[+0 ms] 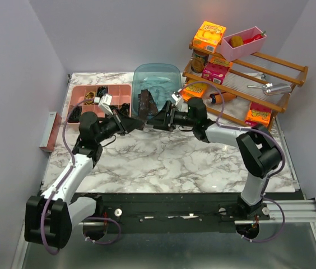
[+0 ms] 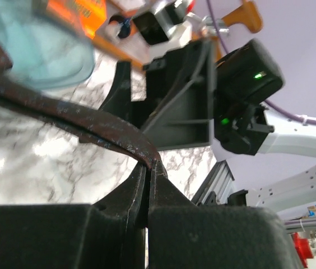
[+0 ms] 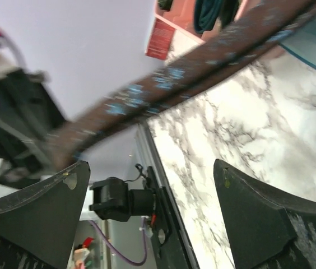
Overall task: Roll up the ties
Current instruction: Pick up the tie from the bin.
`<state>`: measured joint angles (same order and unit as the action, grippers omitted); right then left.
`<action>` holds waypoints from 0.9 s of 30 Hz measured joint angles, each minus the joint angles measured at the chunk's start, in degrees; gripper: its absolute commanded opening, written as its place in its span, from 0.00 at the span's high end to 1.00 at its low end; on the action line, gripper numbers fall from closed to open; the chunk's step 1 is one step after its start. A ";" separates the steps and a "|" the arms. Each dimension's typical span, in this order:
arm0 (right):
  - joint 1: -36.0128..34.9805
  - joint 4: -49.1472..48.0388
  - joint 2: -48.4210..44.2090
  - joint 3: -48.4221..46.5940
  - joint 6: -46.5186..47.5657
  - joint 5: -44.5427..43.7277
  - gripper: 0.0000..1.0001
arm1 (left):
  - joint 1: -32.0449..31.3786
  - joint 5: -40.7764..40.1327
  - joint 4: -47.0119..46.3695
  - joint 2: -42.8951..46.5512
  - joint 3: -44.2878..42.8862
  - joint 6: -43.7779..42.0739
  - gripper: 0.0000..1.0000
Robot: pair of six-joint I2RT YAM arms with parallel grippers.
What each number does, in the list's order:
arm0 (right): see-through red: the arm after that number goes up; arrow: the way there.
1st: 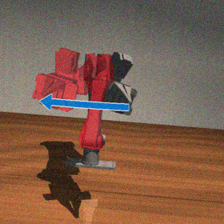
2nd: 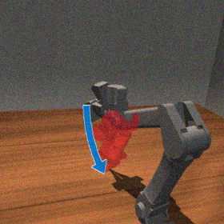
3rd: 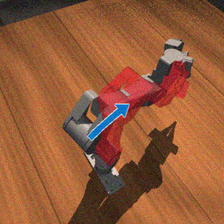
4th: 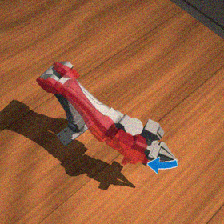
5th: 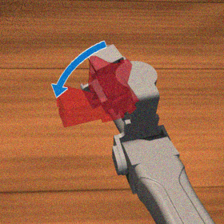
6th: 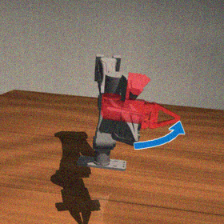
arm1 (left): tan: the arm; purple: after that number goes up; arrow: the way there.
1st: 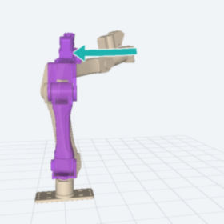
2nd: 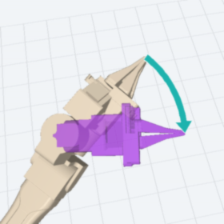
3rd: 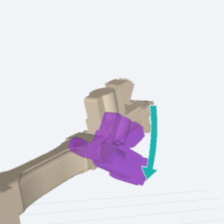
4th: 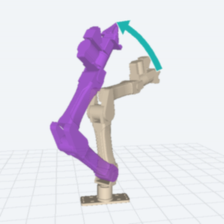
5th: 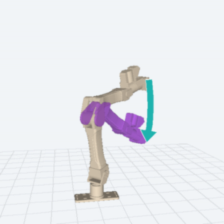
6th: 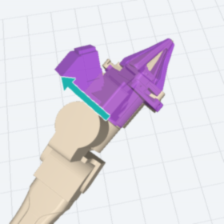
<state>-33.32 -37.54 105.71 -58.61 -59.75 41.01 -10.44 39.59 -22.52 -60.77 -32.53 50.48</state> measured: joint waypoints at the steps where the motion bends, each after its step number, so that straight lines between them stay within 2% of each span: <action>1: 0.00 3.17 -0.92 -0.59 1.75 -0.66 0.00 | 0.00 -0.02 1.29 0.44 -1.77 -0.57 1.00; 6: 0.00 19.43 -7.56 -4.87 11.96 -7.91 0.00 | 0.00 0.00 10.78 2.99 -14.38 -5.35 1.00; 10: 0.24 26.73 -15.10 -5.16 17.38 -15.58 0.00 | 0.00 0.02 17.27 3.61 -21.64 -9.16 1.00; 17: 5.70 26.71 -17.25 -1.90 17.14 -13.07 0.01 | 0.00 0.20 25.03 4.68 -27.85 -13.73 1.00; 22: 5.66 29.99 -18.67 1.53 17.33 -13.38 0.00 | 0.00 1.60 28.96 7.52 -29.97 -14.91 1.00; 27: 5.46 30.62 -25.51 4.90 17.75 -13.51 0.00 | 0.00 3.93 30.10 13.14 -30.71 -14.40 1.00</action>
<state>-27.86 -6.92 80.20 -53.71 -42.00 27.51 -10.44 43.53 7.57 -47.64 -63.24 36.07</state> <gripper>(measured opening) 0.996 0.084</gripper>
